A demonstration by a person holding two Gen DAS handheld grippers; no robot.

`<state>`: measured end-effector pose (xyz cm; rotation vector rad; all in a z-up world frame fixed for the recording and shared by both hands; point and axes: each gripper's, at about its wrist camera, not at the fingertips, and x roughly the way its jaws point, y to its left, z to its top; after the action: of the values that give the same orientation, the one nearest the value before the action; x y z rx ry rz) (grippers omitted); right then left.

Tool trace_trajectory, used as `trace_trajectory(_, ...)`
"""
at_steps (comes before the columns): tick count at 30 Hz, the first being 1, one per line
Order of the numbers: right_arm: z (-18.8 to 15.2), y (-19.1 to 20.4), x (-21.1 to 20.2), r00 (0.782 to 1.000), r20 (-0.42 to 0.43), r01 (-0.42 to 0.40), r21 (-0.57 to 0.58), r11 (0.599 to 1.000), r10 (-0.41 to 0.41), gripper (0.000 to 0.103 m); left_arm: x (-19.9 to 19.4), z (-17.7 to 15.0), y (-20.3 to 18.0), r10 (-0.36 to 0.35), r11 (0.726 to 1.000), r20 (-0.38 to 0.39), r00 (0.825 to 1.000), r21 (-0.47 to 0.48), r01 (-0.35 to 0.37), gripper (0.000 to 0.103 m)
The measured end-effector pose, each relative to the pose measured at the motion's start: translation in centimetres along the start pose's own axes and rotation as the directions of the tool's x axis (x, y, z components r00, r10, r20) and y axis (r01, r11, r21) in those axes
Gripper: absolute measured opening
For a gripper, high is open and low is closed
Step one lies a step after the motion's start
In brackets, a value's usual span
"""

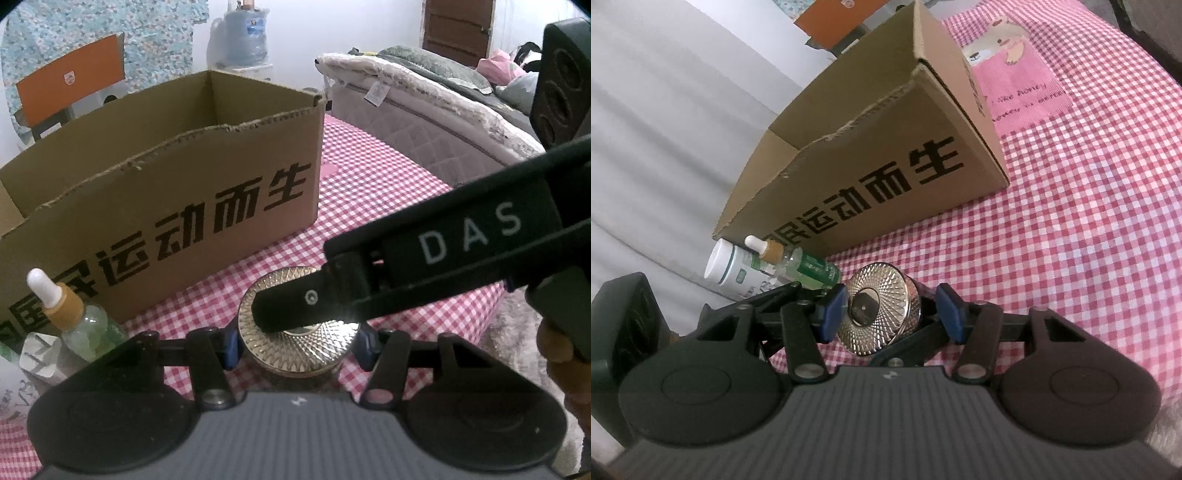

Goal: Organize rigid objects
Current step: 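Carry the gold-lidded jar down into the box with the right tool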

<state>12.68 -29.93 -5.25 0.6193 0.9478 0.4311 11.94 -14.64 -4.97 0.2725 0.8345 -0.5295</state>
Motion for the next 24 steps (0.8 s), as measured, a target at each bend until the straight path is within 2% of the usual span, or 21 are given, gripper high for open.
trace_trajectory(8, -0.2, 2.4, -1.9, 0.999, 0.031, -0.007, -0.048, 0.999, 0.009, 0.052, -3.1, 0.2, 0.0, 0.024, 1.0, 0.053, 0.998, -0.001, -0.024, 0.057)
trace_trajectory(14, 0.6, 5.8, -4.6, 0.995, 0.091, -0.037, -0.128, 0.991, 0.049, 0.052, -7.6, 1.5, 0.2, 0.078, 0.997, 0.143, 0.987, 0.009, -0.08, 0.057)
trace_trajectory(19, 2.7, 9.7, -5.9, 0.988, 0.131, -0.047, -0.221, 0.974, 0.078, 0.053, -10.5, 4.2, 2.2, 0.097, 0.995, 0.19, 0.977, -0.013, -0.096, 0.057)
trace_trajectory(24, 6.0, 12.8, -5.6, 0.987, 0.13, -0.049, -0.283, 0.958, 0.089, 0.053, -11.5, 7.7, 5.2, 0.086, 0.995, 0.187, 0.979, -0.06, -0.076, 0.057)
